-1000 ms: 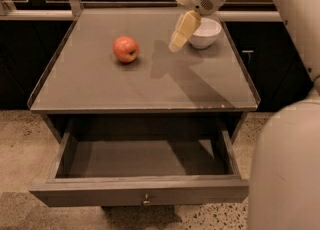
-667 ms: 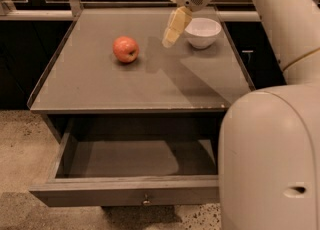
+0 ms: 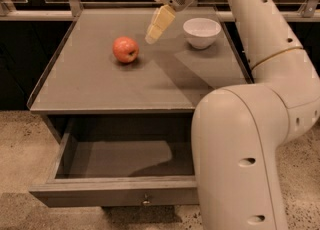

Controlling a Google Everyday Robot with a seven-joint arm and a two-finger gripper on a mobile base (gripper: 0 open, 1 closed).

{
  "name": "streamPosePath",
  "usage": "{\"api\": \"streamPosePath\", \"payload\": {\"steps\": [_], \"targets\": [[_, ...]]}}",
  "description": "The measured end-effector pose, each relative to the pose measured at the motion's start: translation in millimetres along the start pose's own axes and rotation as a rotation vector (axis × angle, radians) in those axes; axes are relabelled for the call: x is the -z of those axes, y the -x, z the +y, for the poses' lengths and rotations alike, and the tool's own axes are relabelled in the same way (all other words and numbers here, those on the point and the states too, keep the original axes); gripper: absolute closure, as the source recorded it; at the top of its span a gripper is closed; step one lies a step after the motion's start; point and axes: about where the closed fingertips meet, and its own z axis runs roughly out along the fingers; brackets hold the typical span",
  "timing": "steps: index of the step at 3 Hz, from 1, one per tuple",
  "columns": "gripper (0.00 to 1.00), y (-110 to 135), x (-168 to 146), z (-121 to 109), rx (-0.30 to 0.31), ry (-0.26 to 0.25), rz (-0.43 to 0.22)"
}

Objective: Place apple into top drawer

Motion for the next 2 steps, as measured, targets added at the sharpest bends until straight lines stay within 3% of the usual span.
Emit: {"api": "streamPosePath", "payload": {"steps": [1,2], "targets": [[0.00,19.6,-16.7,0.9,-0.019,0.033,-0.071],[0.00,27.8,-28.5,10.1,-0.027,0.086,-0.087]]}}
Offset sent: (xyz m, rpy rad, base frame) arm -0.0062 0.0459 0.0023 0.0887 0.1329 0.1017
